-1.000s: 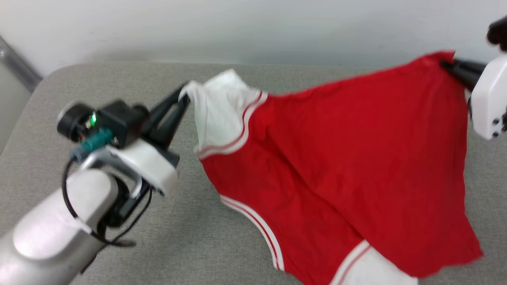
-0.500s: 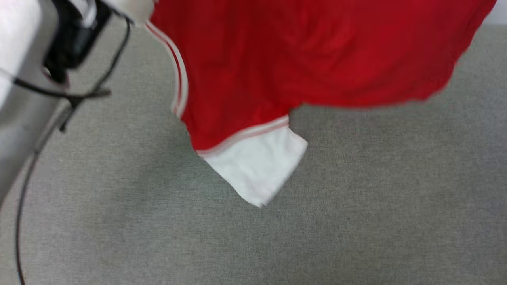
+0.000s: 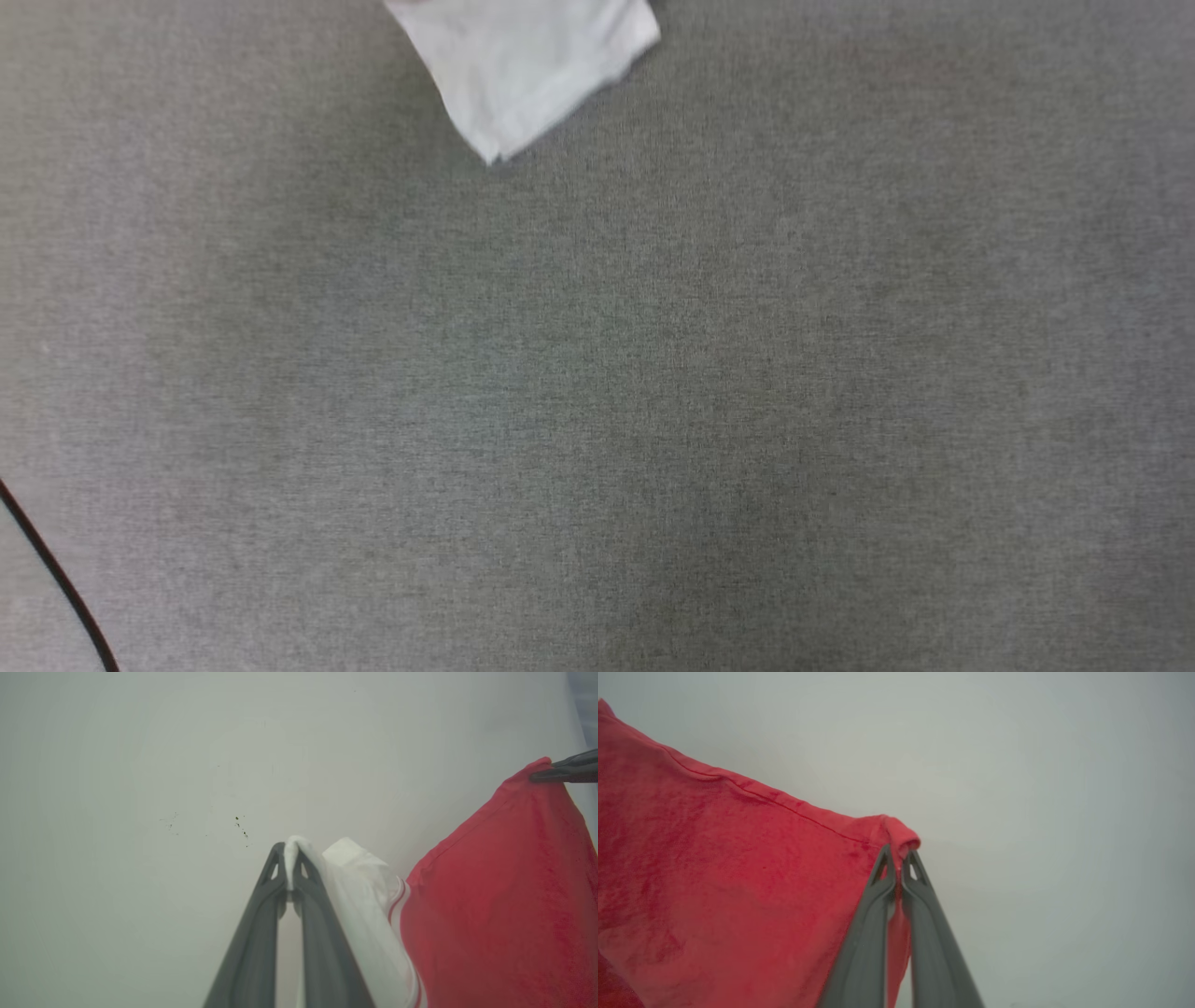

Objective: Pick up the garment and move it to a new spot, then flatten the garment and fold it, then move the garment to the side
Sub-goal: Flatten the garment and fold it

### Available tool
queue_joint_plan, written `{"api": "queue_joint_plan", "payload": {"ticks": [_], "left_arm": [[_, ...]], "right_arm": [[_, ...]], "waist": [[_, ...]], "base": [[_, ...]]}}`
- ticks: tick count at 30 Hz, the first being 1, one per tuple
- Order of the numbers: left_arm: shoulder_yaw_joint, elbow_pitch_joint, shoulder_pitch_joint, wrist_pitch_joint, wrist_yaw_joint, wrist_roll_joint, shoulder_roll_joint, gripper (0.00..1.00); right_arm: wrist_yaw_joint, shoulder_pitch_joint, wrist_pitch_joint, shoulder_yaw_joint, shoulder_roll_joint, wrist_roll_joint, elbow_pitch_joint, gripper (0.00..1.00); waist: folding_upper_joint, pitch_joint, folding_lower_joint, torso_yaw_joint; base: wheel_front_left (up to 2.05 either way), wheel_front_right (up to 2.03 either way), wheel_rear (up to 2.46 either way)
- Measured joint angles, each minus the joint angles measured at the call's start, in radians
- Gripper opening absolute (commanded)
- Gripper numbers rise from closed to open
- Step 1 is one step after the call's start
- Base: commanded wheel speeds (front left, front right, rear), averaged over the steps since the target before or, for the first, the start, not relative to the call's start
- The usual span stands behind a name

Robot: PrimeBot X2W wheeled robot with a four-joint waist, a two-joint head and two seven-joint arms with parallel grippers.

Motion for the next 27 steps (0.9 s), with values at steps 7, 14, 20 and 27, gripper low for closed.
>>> {"api": "queue_joint_plan", "payload": {"ticks": [7, 14, 20, 27], "left_arm": [[-0.048, 0.136, -0.117, -0.068, -0.006, -0.024, -0.014, 0.00], [-0.161, 0.191, -0.032, -0.127, -0.007, -0.119, -0.014, 0.00], [-0.215, 0.196, 0.154, -0.160, -0.007, -0.175, 0.012, 0.00], [-0.232, 0.122, 0.458, -0.173, 0.013, -0.213, 0.046, 0.00]], "right_arm": [[0.000, -0.125, -0.074, 0.086, 0.033, 0.011, 0.130, 0.00], [0.000, -0.066, -0.163, 0.220, 0.042, 0.103, 0.237, 0.00], [0.000, 0.088, -0.239, 0.295, 0.074, 0.195, 0.283, 0.00], [0.000, 0.298, -0.297, 0.405, 0.085, 0.287, 0.281, 0.00]], "waist": [[0.0000, 0.061, 0.0000, -0.002], [0.0000, 0.066, 0.0000, 0.006], [-0.0001, 0.023, -0.0001, -0.002], [-0.0001, -0.061, -0.0001, -0.009]], "base": [[0.00, 0.00, 0.00], [0.00, 0.00, 0.00], [0.00, 0.00, 0.00], [0.00, 0.00, 0.00]]}}
